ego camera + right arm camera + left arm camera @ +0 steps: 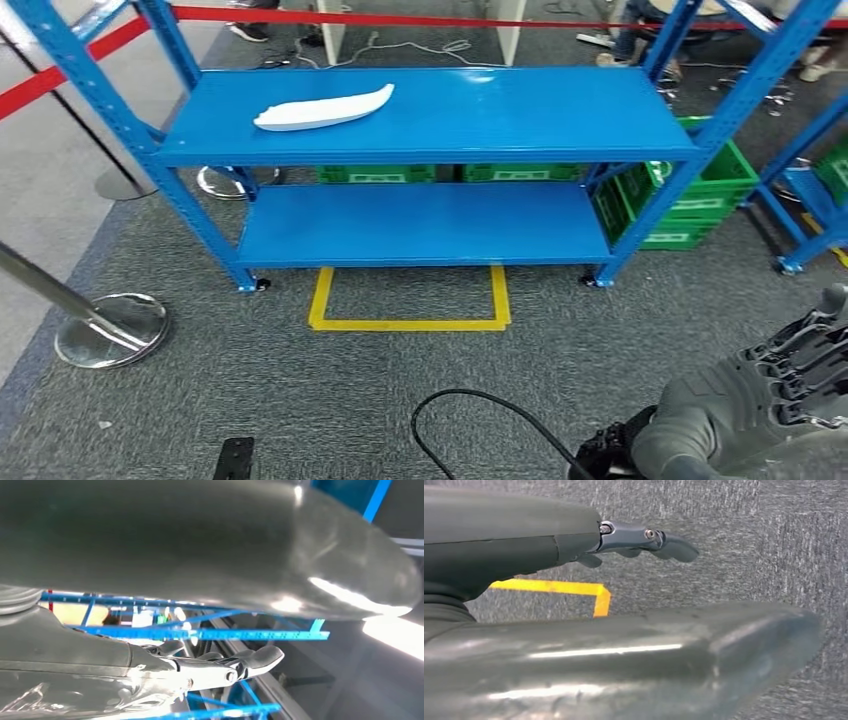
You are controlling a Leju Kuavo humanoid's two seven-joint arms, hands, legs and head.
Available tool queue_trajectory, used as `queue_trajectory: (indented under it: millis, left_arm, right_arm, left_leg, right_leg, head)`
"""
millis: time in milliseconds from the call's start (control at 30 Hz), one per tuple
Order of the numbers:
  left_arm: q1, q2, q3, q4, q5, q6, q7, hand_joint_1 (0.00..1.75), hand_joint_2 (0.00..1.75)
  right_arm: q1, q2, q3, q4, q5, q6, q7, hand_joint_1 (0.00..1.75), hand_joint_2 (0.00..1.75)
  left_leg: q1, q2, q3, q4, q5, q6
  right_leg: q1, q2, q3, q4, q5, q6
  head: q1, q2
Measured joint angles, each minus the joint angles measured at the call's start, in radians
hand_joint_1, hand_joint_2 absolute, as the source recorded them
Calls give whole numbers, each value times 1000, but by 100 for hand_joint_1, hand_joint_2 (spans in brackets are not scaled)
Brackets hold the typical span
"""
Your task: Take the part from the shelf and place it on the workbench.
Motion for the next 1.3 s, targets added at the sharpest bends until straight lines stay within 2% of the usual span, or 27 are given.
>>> queue_trajectory:
  millis: [33, 67, 100, 167, 233, 300, 367, 400, 433, 500, 533, 567, 600, 667, 700, 733, 767, 867, 933, 1000, 1033, 1067, 1100, 1167, 1200, 1233, 1300]
  left_arm:
    - [1, 1, 0, 0, -1, 0, 0, 0, 0]
    - [1, 1, 1, 0, -1, 0, 1, 0, 0]
    - [1, 1, 1, 0, -2, 0, 1, 0, 0]
    - [-1, 0, 1, 0, -3, -1, 1, 0, 0]
    - [-1, 0, 2, 0, -5, -1, 2, 0, 0]
    - [-2, -1, 2, 0, -8, -2, 2, 0, 0]
    - [-3, -1, 2, 0, -14, -7, 2, 0, 0]
    - [-4, -1, 2, 0, -18, -12, 2, 0, 0]
    - [-4, -1, 2, 0, -25, -18, 3, 0, 0]
    - [-4, 0, 0, 0, -44, -32, 6, 0, 0]
    - [-4, 1, -2, 0, -54, -37, 10, 0, 0]
    - [-3, 1, -6, 0, -64, -40, 13, 0, 0]
    - [-3, 1, -10, 0, -73, -42, 16, 0, 0]
    - [-1, 1, -18, 0, -89, -43, 20, 0, 0]
    - [-1, 1, -22, 0, -96, -43, 22, 0, 0]
    - [-1, 1, -26, 0, -101, -43, 24, 0, 0]
    - [-1, 0, -30, 0, -105, -43, 26, 0, 0]
    - [-1, 0, -39, 0, -114, -43, 32, 0, 0]
    - [-1, 0, -42, 0, -119, -45, 33, 0, 0]
    - [-1, -1, -45, 0, -123, -49, 33, 0, 0]
    - [0, -1, -46, 0, -126, -50, 33, 0, 0]
    - [0, -1, -49, 0, -129, -51, 33, 0, 0]
    - [0, -1, -52, 0, -132, -52, 34, 0, 0]
    - [0, -1, -58, 0, -136, -53, 35, 0, 0]
    - [-1, -1, -59, 0, -136, -53, 35, 0, 0]
    - [-1, 0, -59, 0, -136, -53, 35, 0, 0]
    - [-2, 0, -59, 0, -135, -53, 35, 0, 0]
  right_arm:
    - [0, 0, 0, 1, 1, 0, 0, 0, 0]
    - [0, 0, 0, 2, 3, 0, 1, 0, 0]
    - [0, 0, -1, 4, 4, 0, 1, 0, 0]
    - [-1, 0, -4, 14, 10, 0, -1, 0, 0]
    - [0, 3, -14, 33, 26, 0, -3, 0, 0]
    - [0, 8, -29, 67, 59, 0, 18, 0, 0]
    - [-14, 7, -40, 142, 89, 22, 118, 0, 0]
    - [-30, 3, -42, 202, 99, 41, 195, 0, 0]
    - [-58, -1, -42, 289, 110, 62, 278, 0, 0]
    - [-122, -13, -47, 524, 143, 76, 394, 0, 0]
    - [-155, -19, -55, 664, 160, 69, 423, 0, 0]
    - [-183, -25, -67, 797, 171, 58, 438, 0, 0]
    - [-210, -31, -83, 931, 179, 47, 449, 0, 0]
    - [-253, -42, -118, 1157, 188, 38, 475, 0, 0]
    - [-267, -47, -133, 1248, 195, 42, 488, 0, 0]
    - [-276, -51, -144, 1318, 201, 49, 497, 0, 0]
    - [-280, -54, -153, 1381, 207, 58, 506, 0, 0]
    - [-283, -61, -172, 1521, 225, 91, 534, 0, 0]
    - [-282, -65, -181, 1584, 224, 129, 551, 0, 0]
    - [-276, -70, -197, 1639, 207, 179, 576, 0, 0]
    - [-269, -73, -207, 1662, 195, 210, 595, 0, 0]
    - [-261, -77, -219, 1682, 180, 244, 617, 0, 0]
    - [-251, -81, -232, 1699, 163, 276, 640, 0, 0]
    - [-236, -90, -266, 1725, 118, 329, 679, 0, 0]
    - [-232, -93, -284, 1734, 97, 343, 691, 0, 0]
    - [-227, -95, -305, 1743, 79, 353, 702, 0, 0]
    - [-217, -97, -340, 1757, 60, 364, 718, 0, 0]
  left_leg:
    - [-1, 10, 0, 0, 0, 0]
    - [-2, 18, 0, 0, -1, 0]
    - [-2, 24, 1, 0, -1, -1]
    - [-4, 29, 4, 2, -5, -6]
    - [-7, 30, 5, 3, -7, -16]
    - [-7, 31, 6, -1, -5, -27]
    - [-4, 31, 3, 4, -12, -38]
    - [-3, 31, -6, 25, -27, -43]
    - [-3, 30, -27, 71, -54, -47]
    - [-3, 30, -94, 200, -115, -51]
    - [-3, 29, -123, 253, -132, -52]
    - [-3, 29, -138, 273, -128, -52]
    - [-3, 29, -132, 254, -106, -51]
    - [0, 28, -74, 134, -35, -51]
    - [1, 26, -44, 71, -11, -49]
    - [1, 25, -24, 29, 1, -46]
    - [0, 23, -15, 9, 3, -41]
    - [-3, 24, -14, 2, 6, -18]
    - [-1, 27, -13, -1, 10, -4]
    - [-2, 28, -12, -1, 8, 2]
    - [-3, 28, -12, -1, 8, 4]
    - [-4, 28, -11, -1, 7, 5]
    - [-4, 28, -9, -1, 5, 5]
    - [-4, 28, -1, 0, 0, 1]
    - [-7, 28, 1, 2, -4, -3]
    - [-9, 29, 2, 3, -7, -8]
    - [-13, 30, 2, 3, -9, -17]
  right_leg:
    - [0, -5, -16, 39, -12, 0]
    - [0, -7, -13, 41, -5, 0]
    - [0, -8, 8, 9, 16, -1]
    - [1, -14, 90, -130, 67, -4]
    - [3, -18, 145, -222, 88, -12]
    - [7, -15, 148, -231, 88, -23]
    - [6, -13, 146, -235, 92, -35]
    - [4, -12, 146, -237, 95, -41]
    - [3, -9, 144, -239, 98, -45]
    - [3, -6, 139, -239, 100, -51]
    - [4, -4, 136, -239, 102, -51]
    - [4, -5, 135, -239, 103, -50]
    - [4, -5, 134, -239, 104, -48]
    - [3, -6, 134, -238, 106, -41]
    - [4, -6, 132, -236, 106, -37]
    - [6, -6, 130, -235, 107, -31]
    - [7, -5, 129, -236, 108, -25]
    - [4, -5, 127, -238, 107, -8]
    - [2, -7, 99, -176, 69, 0]
    - [3, -8, 37, -42, 7, 5]
    - [3, -8, 9, 16, -13, 6]
    - [3, -8, -5, 43, -15, 5]
    - [3, -8, 0, 30, 2, 4]
    - [3, -12, 63, -95, 66, 1]
    - [3, -15, 98, -162, 88, -2]
    - [4, -16, 122, -208, 99, -5]
    - [7, -16, 135, -232, 97, -15]
  head:
    - [0, 0]
    - [0, 0]
    - [0, 0]
    - [0, 0]
    - [-1, 0]
    - [-2, 0]
    - [-3, 0]
    - [-4, 0]
    - [-6, 0]
    - [-12, 0]
    - [-15, 0]
    - [-18, 0]
    - [-19, 0]
    - [-19, 0]
    - [-19, 0]
    - [-19, 0]
    - [-19, 0]
    - [-18, 0]
    - [-14, 0]
    - [-9, 0]
    - [-9, 0]
    - [-8, 0]
    - [-8, 0]
    - [-7, 0]
    - [-7, 0]
    - [-8, 0]
    - [-11, 0]
